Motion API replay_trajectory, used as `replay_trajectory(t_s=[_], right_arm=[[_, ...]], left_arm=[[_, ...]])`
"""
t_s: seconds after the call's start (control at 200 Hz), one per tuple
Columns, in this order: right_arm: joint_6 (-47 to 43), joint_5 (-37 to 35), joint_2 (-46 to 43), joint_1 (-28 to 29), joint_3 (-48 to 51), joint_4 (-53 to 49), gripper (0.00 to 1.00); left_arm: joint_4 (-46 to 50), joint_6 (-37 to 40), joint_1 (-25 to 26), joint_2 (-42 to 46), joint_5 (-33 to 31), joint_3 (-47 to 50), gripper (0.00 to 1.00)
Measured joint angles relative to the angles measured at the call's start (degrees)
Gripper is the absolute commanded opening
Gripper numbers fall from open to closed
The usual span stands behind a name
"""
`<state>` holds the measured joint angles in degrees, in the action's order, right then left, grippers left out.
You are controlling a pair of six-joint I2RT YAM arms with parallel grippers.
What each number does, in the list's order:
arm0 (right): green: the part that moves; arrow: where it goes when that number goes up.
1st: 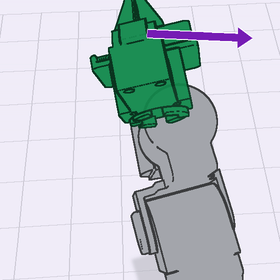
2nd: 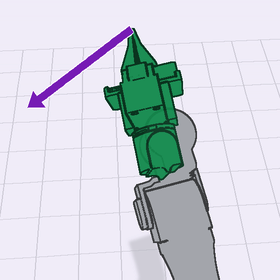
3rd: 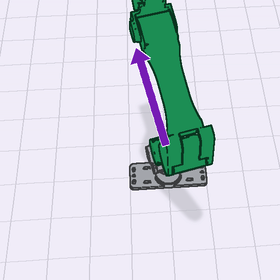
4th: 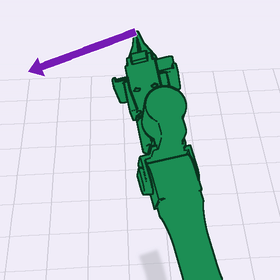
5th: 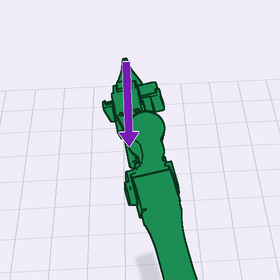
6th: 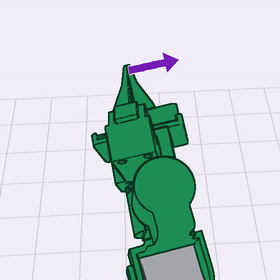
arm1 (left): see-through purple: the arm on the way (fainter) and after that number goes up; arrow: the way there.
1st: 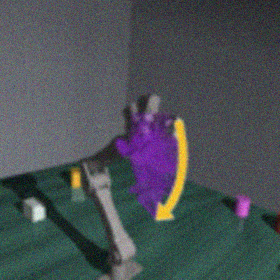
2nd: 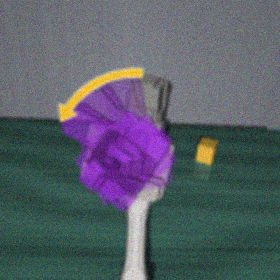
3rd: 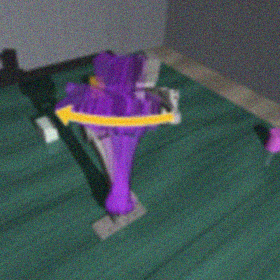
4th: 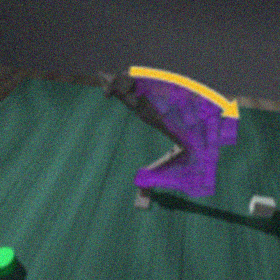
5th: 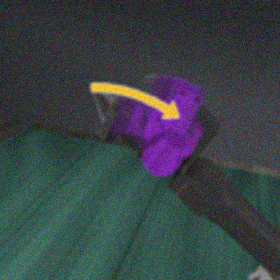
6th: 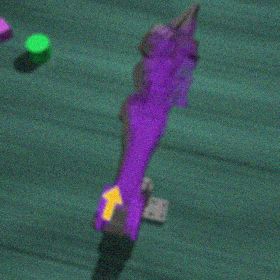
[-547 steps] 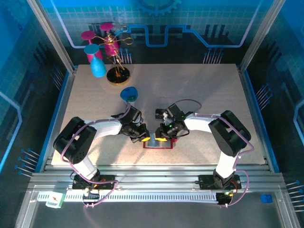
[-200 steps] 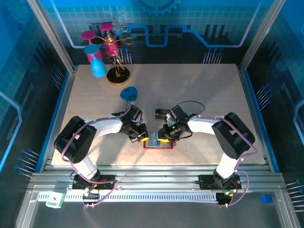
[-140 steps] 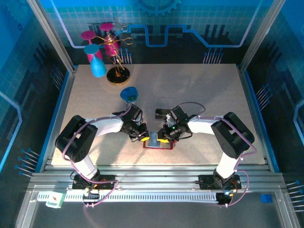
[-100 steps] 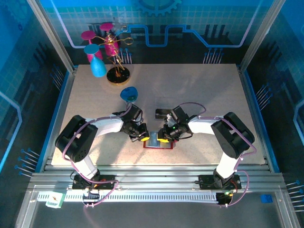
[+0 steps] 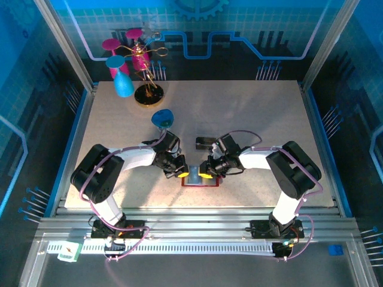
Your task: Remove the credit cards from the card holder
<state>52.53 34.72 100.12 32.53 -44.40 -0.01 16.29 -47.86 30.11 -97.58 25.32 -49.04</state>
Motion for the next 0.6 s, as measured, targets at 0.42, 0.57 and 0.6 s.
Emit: replay_trajectory(t_s=[0.42,0.57,0.6], right_arm=[[0.2,0.0,0.0,-0.8,0.5,0.1,0.09],[-0.4,0.1,-0.1,-1.1,0.5,-0.4,0.08],[-0.6,0.0,-0.2,-1.2,0.5,-0.6,0.08]], left_arm=[[0.1,0.0,0.0,0.0,0.0,0.0,0.06],[0.2,0.0,0.0,0.0,0.0,0.0,0.06],[0.2,0.0,0.0,0.0,0.0,0.0,0.06]])
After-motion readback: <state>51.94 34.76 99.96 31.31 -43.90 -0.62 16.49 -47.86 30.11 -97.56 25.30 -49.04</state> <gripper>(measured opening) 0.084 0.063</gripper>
